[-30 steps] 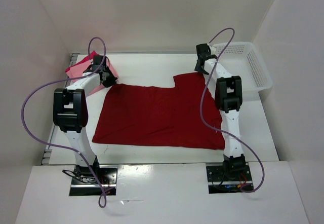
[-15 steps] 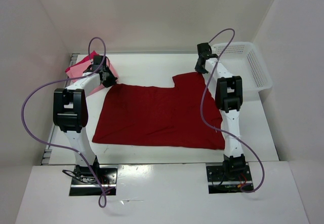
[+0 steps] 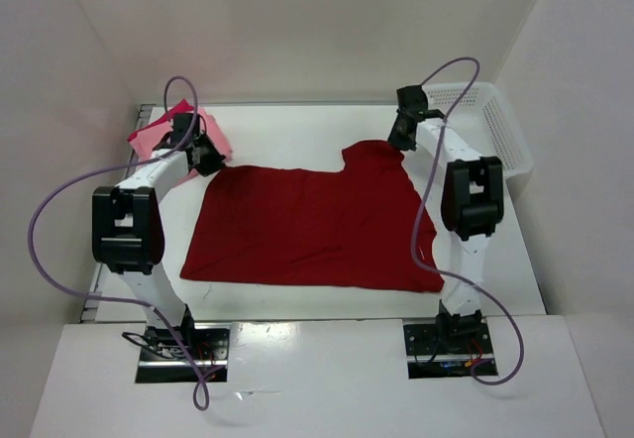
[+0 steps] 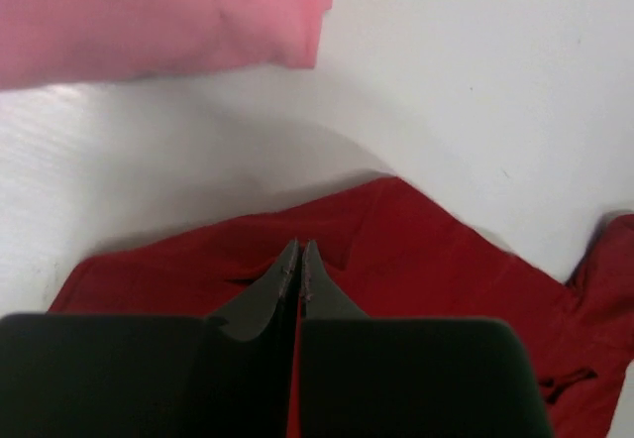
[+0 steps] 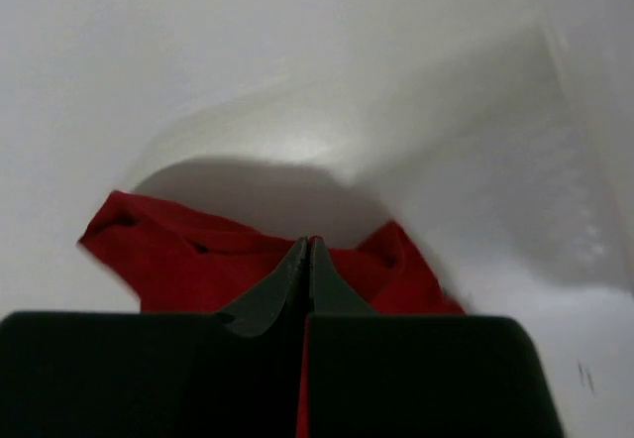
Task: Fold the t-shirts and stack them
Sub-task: Grap the side of the flattened tshirt furthest away from the robot with both arms, then fold the other side of the tshirt into a rectangle
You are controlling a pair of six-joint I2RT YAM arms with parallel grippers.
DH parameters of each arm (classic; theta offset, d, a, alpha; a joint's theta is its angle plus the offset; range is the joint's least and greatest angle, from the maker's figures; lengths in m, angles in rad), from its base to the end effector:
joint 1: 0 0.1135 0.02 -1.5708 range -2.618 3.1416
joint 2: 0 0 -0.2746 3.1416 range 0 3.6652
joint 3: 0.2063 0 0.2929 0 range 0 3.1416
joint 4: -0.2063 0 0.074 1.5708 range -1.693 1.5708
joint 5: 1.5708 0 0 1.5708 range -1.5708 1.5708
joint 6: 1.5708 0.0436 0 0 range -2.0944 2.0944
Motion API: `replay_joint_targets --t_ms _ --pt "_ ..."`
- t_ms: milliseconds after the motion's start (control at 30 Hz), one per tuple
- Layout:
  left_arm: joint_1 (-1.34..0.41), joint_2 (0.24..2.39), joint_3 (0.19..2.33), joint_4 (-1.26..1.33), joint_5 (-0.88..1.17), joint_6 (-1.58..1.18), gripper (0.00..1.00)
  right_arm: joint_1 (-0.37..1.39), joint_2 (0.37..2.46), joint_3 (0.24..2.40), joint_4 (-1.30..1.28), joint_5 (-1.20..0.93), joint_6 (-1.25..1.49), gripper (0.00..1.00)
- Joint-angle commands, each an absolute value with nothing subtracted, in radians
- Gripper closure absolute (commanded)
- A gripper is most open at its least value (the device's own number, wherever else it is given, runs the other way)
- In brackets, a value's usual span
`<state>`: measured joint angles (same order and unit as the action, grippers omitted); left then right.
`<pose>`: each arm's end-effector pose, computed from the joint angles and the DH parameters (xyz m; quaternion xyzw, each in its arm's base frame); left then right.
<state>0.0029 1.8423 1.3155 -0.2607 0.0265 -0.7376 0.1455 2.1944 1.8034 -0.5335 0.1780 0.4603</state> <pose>0.4546 0.0002 0.2024 -0.3297 0.8634 -0.1485 0.3518 0.5341 0.0705 0.1893 0.1759 0.9284 0.0139 0.3270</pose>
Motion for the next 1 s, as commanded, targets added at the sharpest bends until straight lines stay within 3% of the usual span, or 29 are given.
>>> replay_joint_targets --t_ms 0,133,400,733,967 --pt "0.049 1.728 1.266 -0.247 0.071 -0.744 1.00 0.134 1.944 1.654 -0.482 0.144 0.497 1.00" --pt "0.091 1.680 1.187 -0.256 0.095 -0.733 1.00 0.124 1.751 1.383 -0.462 0.110 0.526 1.00" --pt "0.178 1.618 1.042 -0.265 0.199 -0.742 1.00 0.091 1.458 1.056 -0.532 0.006 0.581 1.00" --pt "0.253 1.569 1.002 -0.275 0.268 -0.742 1.00 0.034 1.154 0.927 -0.709 -0.098 0.592 1.00" --pt "0.276 1.548 0.968 -0.305 0.279 -0.732 1.00 0.034 1.117 0.925 -0.822 -0.160 0.592 0.90"
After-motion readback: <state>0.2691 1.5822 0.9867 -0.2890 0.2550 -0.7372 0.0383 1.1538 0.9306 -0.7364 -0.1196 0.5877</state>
